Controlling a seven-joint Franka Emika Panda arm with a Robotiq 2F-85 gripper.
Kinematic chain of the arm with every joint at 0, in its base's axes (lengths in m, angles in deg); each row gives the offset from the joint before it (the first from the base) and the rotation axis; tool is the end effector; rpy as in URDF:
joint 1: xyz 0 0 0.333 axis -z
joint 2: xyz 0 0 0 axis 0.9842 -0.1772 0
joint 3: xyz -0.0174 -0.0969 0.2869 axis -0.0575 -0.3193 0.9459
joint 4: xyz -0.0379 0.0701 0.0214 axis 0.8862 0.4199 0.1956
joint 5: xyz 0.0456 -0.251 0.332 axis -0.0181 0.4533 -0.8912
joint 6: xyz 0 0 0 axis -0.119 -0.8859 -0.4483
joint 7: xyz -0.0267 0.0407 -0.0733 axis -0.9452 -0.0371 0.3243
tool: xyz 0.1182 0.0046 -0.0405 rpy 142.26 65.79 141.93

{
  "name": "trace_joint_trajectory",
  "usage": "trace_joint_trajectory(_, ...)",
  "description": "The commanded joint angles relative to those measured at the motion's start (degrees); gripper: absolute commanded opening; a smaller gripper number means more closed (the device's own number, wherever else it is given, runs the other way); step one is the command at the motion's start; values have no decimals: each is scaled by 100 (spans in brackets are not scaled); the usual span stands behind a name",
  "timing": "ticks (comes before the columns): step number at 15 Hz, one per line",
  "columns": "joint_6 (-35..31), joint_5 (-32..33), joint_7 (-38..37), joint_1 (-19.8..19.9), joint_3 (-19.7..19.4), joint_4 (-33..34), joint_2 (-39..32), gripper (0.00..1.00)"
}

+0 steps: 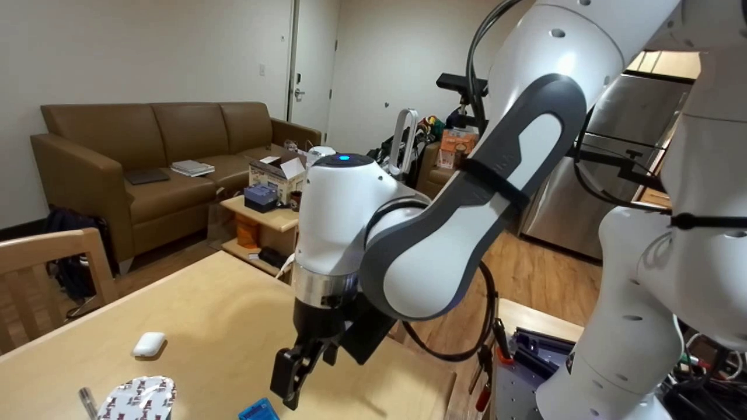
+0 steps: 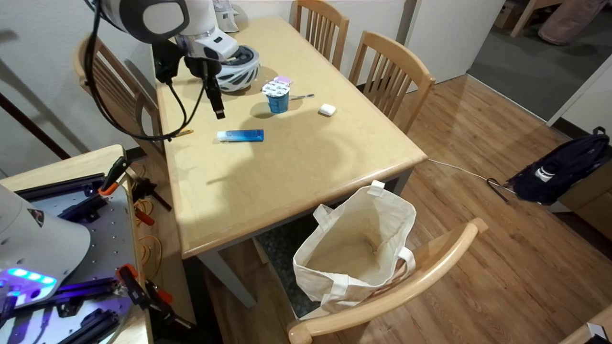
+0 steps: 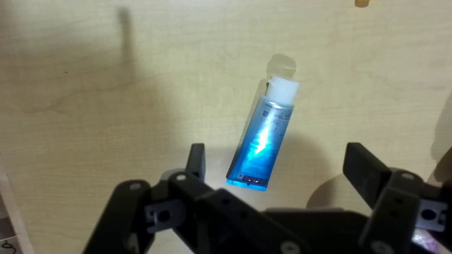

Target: Put the blue tube upright

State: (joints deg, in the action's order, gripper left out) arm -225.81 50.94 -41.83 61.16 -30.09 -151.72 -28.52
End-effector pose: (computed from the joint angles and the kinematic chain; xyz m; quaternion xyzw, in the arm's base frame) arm 0.4390 0.2115 0.1715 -0.9974 0.0655 0.0080 0.0285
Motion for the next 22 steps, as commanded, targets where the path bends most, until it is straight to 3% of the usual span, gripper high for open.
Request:
trace_joint_trajectory(1, -46, 656, -1555, -713, -568, 502, -660, 100)
trace_joint_trajectory(3, -17, 887, -2419, -1222, -958, 817, -997, 100)
trace_joint_trajectory(4, -95, 1033, -2798, -965, -604, 925, -1134, 100)
trace_joint_trajectory(5, -405, 895, -2768, -954, -544, 906, -1184, 100)
trace_joint_trajectory(6, -116, 896, -2453, -817, -483, 729, -925, 100)
trace_joint_trajectory(9, -314, 865, -2627, -892, -473, 889, -1176, 100)
trace_joint_trajectory(11, 124, 1285, -3442, -1257, -913, 1119, -1339, 100)
trace_joint_trajectory(14, 366, 1883, -4269, -1374, -1132, 1375, -1660, 100)
trace_joint_trajectory(19, -327, 2514, -4816, -1499, -1300, 1710, -2252, 100)
trace_joint_trajectory(22, -1080, 2825, -5046, -1828, -1725, 1712, -2503, 100)
